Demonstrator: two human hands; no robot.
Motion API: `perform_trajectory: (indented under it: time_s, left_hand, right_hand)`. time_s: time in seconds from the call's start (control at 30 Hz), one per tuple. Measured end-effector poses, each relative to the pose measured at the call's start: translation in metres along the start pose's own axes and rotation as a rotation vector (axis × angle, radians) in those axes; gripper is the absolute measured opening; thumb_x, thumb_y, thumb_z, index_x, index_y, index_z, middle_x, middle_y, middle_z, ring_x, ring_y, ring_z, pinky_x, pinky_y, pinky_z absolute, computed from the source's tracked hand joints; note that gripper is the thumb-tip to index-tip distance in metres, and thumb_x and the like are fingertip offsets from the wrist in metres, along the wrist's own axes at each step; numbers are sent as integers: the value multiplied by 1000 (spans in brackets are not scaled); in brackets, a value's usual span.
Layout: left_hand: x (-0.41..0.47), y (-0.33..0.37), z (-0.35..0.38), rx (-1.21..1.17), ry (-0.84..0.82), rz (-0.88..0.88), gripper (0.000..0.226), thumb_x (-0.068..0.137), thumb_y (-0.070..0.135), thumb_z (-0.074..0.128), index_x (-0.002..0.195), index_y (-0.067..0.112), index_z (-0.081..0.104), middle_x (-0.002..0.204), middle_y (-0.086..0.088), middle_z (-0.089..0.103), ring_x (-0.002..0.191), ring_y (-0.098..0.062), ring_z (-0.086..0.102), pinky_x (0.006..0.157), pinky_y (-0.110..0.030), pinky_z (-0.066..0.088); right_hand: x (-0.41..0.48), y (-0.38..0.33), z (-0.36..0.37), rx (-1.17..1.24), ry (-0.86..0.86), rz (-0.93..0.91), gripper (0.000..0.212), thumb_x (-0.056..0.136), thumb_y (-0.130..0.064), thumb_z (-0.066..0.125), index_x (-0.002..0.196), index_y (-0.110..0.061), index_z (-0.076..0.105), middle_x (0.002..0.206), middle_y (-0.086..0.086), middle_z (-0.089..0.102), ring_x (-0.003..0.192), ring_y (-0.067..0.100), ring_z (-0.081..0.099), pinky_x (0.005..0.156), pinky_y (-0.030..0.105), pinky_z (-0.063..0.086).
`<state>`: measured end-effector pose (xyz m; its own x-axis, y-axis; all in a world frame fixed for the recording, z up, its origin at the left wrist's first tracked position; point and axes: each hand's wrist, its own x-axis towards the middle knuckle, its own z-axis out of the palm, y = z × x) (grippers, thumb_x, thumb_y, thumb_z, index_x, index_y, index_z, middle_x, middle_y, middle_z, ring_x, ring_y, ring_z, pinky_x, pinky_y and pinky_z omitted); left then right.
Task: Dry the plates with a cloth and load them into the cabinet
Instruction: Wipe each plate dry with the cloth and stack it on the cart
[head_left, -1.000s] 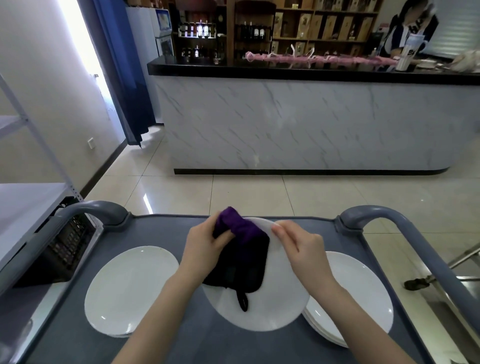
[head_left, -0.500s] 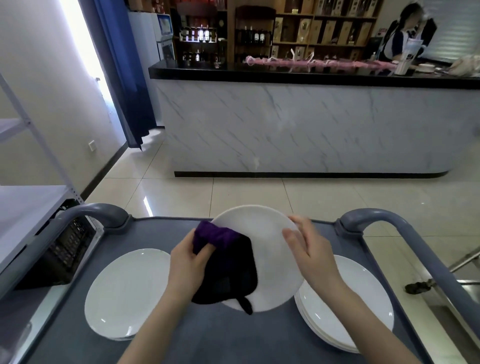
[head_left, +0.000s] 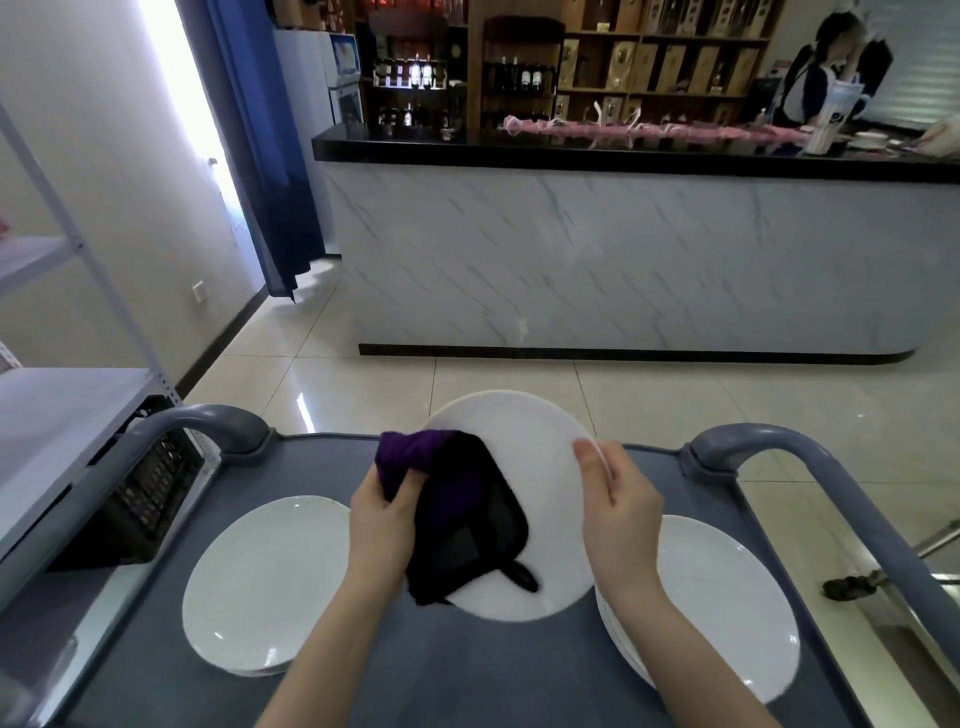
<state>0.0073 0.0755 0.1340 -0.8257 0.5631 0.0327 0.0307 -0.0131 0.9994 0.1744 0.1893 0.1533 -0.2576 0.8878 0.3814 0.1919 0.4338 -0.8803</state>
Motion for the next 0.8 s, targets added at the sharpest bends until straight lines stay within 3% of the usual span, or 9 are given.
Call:
perform_trajectory:
  time_s: [0.1,0.2,0.3,0.43,0.53,0.6,0.67,0.73,0.8]
  left_hand:
    - [-26,-15,17,-212,86,-174,7,93,42,61,96,41,67,90,15,73,82,-1,69,67,-23,53]
    - [-33,-25,20,-171,100,-201,15,92,45,62,101,35,67,89,16,73,83,-3,69,69,-26,52]
    - [-19,-25,5,65,-31,-69,2,92,33,65,94,32,67,85,12,73,83,-8,69,66,-24,51]
    - [3,-11,-11,281,-286,176,13,86,23,71,93,33,65,86,17,72,80,1,66,66,-12,49]
    - [16,-2,-9,519,-469,303,14,83,18,73,93,22,64,80,15,70,78,-1,64,70,-19,49]
    - [18,1,-2,584,-542,330,15,83,22,73,93,21,62,80,13,69,79,-5,64,75,-27,50]
    - [15,3,4,467,-482,303,14,84,22,72,91,30,62,80,14,69,79,-4,64,73,-23,50]
    - [10,3,6,301,-286,232,13,84,26,67,84,37,62,79,16,69,74,1,62,69,-20,49]
    - [2,1,8,158,-81,113,7,88,32,66,83,37,63,80,18,69,74,3,62,65,-21,47]
  right_hand:
    - [-12,3,12,92,174,150,36,103,-38,49,67,-32,47,58,-13,46,55,5,39,54,14,34]
    - [-15,9,9,99,163,137,29,103,-34,48,75,-32,54,66,-16,56,62,2,48,59,11,38]
    - [-7,16,-6,2,38,63,27,101,-40,49,78,-29,55,67,-10,56,61,5,47,58,14,38]
    - [14,13,-27,-93,-238,-65,27,93,-53,48,77,-33,56,62,-2,53,56,8,45,54,17,35]
    - [20,7,-25,-237,-509,-157,33,94,-59,48,88,-30,62,65,1,61,62,15,54,63,27,44]
    - [18,3,-19,-298,-573,-197,42,90,-60,43,93,-25,65,68,4,64,66,21,58,69,36,46]
    - [15,1,-19,-245,-493,-215,40,91,-56,45,91,-22,67,68,2,65,66,21,59,68,34,47]
    - [13,2,-21,-164,-328,-186,28,95,-49,50,82,-29,64,65,-5,62,60,12,55,60,23,43]
    - [9,2,-19,-81,-130,-106,30,99,-42,54,70,-31,54,59,-5,52,54,8,43,53,17,34]
